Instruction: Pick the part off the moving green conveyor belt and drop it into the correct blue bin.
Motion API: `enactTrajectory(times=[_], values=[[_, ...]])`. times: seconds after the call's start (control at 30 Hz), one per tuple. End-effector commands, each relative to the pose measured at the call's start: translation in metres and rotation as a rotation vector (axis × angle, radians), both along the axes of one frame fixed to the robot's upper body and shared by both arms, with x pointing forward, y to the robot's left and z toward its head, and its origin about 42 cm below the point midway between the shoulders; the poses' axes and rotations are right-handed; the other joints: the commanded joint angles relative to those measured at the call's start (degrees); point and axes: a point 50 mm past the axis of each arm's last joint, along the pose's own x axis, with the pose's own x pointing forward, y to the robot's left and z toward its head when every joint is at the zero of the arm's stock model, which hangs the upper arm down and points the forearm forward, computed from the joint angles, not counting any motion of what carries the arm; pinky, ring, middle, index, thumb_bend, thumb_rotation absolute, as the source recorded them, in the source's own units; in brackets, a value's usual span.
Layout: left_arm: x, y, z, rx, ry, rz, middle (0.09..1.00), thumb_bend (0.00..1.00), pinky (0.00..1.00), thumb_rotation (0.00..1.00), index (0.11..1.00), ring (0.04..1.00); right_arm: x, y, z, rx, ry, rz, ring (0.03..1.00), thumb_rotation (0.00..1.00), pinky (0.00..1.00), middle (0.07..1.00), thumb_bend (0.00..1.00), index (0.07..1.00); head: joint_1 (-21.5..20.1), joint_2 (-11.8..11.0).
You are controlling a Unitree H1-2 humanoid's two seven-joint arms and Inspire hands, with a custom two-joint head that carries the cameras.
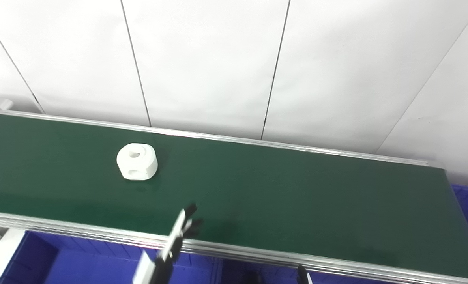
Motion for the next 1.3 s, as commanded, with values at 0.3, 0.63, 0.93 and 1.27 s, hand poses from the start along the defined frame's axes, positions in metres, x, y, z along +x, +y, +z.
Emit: enactTrajectory(times=[0.3, 0.63, 0.93, 1.27], values=[[0.116, 0.076, 0.068, 0.489, -0.126, 0.012, 0.947, 1.00, 0.91, 0.40, 0.913, 0.917, 0.009, 0.002, 0.009, 0.036, -0.057, 0.009, 1.000, 1.00, 1.00, 1.000, 0.89, 1.000, 0.66, 0.47], [0.196, 0.109, 0.087, 0.914, -0.056, -0.023, 0.743, 1.00, 0.68, 0.13, 0.738, 0.711, 0.010, 0.001, 0.008, 0.039, -0.053, 0.017, 1.000, 1.00, 1.00, 1.000, 0.89, 1.000, 1.38, 0.31], [0.269, 0.124, 0.082, 1.168, 0.056, -0.043, 0.832, 1.00, 0.82, 0.19, 0.794, 0.817, 0.012, 0.002, 0.007, 0.036, -0.053, 0.024, 1.000, 1.00, 1.00, 1.000, 0.90, 1.000, 0.94, 0.27], [0.316, 0.125, 0.046, 1.231, 0.153, -0.058, 0.848, 1.00, 0.83, 0.17, 0.830, 0.838, 0.011, 0.004, 0.007, 0.032, -0.053, 0.027, 1.000, 1.00, 1.00, 1.000, 0.88, 1.000, 0.25, 0.34]])
